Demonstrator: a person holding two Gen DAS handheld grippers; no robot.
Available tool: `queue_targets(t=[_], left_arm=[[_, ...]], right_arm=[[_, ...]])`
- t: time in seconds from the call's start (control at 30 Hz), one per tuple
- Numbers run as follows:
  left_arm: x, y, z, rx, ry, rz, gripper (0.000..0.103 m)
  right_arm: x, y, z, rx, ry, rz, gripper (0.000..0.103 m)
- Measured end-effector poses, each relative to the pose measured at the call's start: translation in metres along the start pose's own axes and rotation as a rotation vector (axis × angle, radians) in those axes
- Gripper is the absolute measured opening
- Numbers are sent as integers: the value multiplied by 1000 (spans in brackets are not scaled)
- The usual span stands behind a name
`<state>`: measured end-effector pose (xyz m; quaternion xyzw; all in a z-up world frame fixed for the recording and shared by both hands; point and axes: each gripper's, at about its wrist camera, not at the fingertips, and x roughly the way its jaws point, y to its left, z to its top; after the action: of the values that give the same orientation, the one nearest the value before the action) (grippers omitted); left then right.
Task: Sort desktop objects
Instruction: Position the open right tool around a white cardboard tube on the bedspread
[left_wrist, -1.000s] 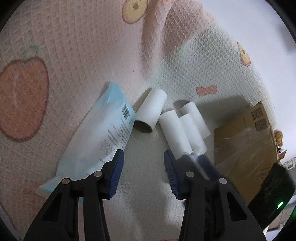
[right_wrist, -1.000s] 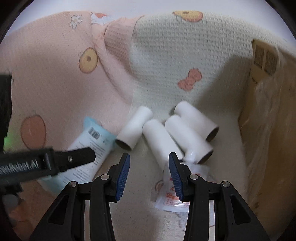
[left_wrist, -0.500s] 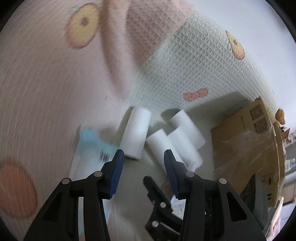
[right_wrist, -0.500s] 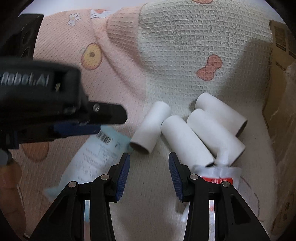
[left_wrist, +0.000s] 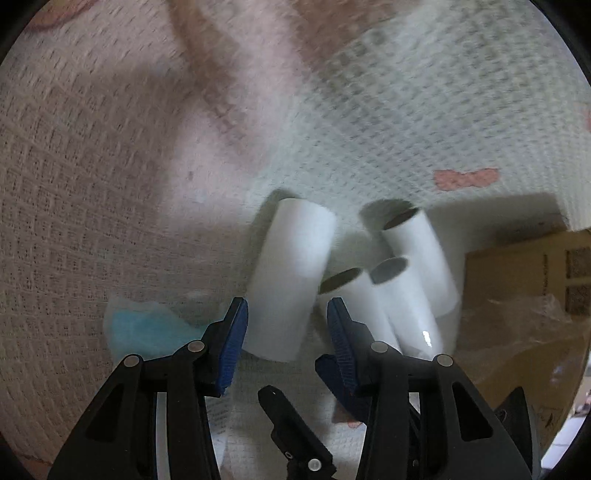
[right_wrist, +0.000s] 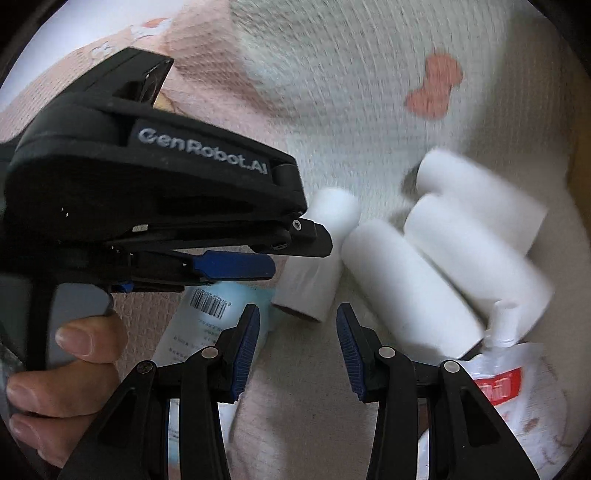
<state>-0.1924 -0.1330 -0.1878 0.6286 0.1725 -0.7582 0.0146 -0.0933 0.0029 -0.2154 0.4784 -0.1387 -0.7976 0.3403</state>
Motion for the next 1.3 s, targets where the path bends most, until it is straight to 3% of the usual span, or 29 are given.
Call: queue_targets(t=[0.1, 0.3, 0.57, 0.87, 1.17, 1.3], left_arm=[[-1, -1, -2, 36, -9, 35, 49], [6, 3, -1, 38, 23, 7, 49], [14, 12, -3, 12, 76, -37, 45], [10, 10, -16, 20, 50, -23, 43], [-3, -3, -25, 48, 83, 6, 43], [-6, -8, -38, 56, 107, 10, 43]], right_arm=[[2, -8, 3, 38, -3, 25, 40], [4, -12, 10, 57, -7, 72, 40], [16, -9, 21, 70, 7, 20, 40], [31, -5, 24, 17, 32, 12, 39], [26, -8, 26, 80, 56, 53, 39], [17, -5, 24, 72, 81, 43, 33]])
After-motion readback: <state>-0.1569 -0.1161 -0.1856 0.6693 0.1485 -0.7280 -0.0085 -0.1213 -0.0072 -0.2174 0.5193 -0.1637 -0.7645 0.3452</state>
